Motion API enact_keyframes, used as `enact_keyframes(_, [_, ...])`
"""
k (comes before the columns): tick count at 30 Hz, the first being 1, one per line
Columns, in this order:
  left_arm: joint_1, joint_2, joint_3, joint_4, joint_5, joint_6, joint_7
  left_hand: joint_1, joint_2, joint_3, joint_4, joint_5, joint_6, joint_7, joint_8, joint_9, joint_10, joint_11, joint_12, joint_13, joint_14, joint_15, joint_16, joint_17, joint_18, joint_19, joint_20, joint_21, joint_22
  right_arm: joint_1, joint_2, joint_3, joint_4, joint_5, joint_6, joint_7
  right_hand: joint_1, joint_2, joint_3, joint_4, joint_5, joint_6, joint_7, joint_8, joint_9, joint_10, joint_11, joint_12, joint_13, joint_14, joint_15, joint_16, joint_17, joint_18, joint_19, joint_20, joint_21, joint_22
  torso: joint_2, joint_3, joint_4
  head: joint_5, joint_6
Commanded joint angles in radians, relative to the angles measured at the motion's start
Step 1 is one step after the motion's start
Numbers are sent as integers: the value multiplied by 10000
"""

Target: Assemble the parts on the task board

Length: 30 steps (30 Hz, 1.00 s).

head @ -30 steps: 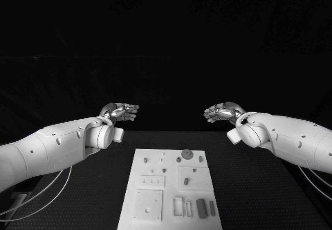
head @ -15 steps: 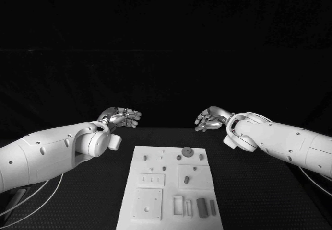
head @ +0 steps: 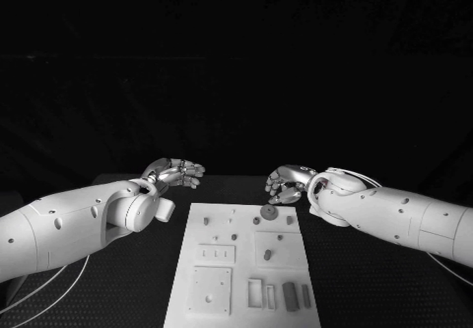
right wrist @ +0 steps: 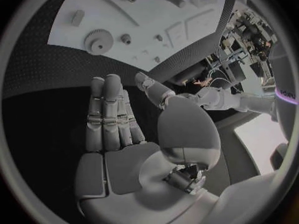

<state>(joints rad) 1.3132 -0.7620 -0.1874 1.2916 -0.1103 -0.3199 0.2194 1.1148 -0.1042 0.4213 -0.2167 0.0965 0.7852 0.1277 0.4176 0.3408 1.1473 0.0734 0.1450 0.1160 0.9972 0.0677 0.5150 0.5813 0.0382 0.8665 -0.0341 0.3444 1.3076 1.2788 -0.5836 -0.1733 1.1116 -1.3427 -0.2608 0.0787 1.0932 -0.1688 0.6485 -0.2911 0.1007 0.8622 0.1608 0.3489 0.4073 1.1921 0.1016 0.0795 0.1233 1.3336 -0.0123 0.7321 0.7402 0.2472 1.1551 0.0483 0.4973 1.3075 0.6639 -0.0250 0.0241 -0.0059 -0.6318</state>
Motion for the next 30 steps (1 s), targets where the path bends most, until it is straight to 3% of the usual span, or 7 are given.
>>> enact_keyframes(1, [10, -30, 8, 178, -78, 196, 108, -75, 34, 3, -45, 35, 32, -42, -68, 10, -28, -7, -68, -8, -5, -4, 41, 19, 73, -66, -1, 44, 265, -26, 67, 6, 89, -1403, -215, -136, 107, 1, -27, -4, -36, 46, -86, -77, -30, -16, 1, -87, -34, 121, 8, 458, 250, 146, 195, -128, 453, 287, 310, -11, 28, -18, 63])
enact_keyframes(9, [11, -43, 11, 347, -76, 237, 99, -102, 32, 7, -48, 33, 33, -46, -85, 14, -42, -11, -94, -10, -15, -3, 36, 38, 74, -88, 1, 73, 263, -185, 301, 7, 42, -2027, -237, -200, 135, -73, 81, -3, -46, 77, -137, -175, -73, -178, 43, -144, -148, 111, 50, 1511, 668, 146, 261, -359, 1519, 277, 603, 10, 53, -31, 114])
enact_keyframes(11, [11, -41, 12, 386, -74, 256, 90, -109, 32, 8, -47, 32, 34, -46, -89, 14, -44, -13, -100, -11, -17, -2, 35, 42, 74, -93, 1, 80, 262, -214, 344, 7, 23, -2144, -232, -224, 139, -90, 126, -2, -31, 78, -147, -188, -77, -237, 62, -143, -180, 71, 65, 1633, 687, 146, 231, -380, 1659, 271, 685, 21, 183, -157, 132])
enact_keyframes(12, [11, -41, 12, 394, -69, 266, 86, -112, 33, 8, -47, 32, 34, -46, -91, 15, -45, -13, -102, -11, -18, -2, 35, 44, 74, -95, 1, 83, 262, -225, 363, 7, 8, -2171, -247, -232, 141, -93, 143, -1, -30, 74, -148, -195, -79, -248, 66, -139, -191, 71, 69, 1690, 695, 146, 227, -389, 1716, 269, 708, 24, 189, -162, 141])
enact_keyframes(23, [13, -80, 16, 504, -61, 283, 69, -148, 32, 11, -47, 27, 31, -37, -113, 18, -51, -11, -127, -11, -27, -1, 29, 65, 76, -118, 3, 116, 260, -306, 428, 6, 258, -2549, -111, -404, 158, -189, 275, 5, -102, 97, -119, -214, -80, -417, 113, -141, -289, 51, 113, 2092, 730, 146, 235, -463, 2112, 257, 837, 44, 201, -133, 132])
enact_keyframes(30, [13, -92, 22, 543, -9, 302, 82, -235, 27, 3, -20, -25, 28, -27, -144, 26, -50, -4, -159, -8, -37, 2, 21, 98, 77, -153, 6, 166, 257, -367, 580, -84, -28, -2774, -83, -424, 161, -206, 323, 5, -136, 118, -134, -210, -76, -454, 120, -138, -315, 28, 119, 2211, 732, 146, 231, -485, 2219, 251, 857, 34, 208, -124, 137])
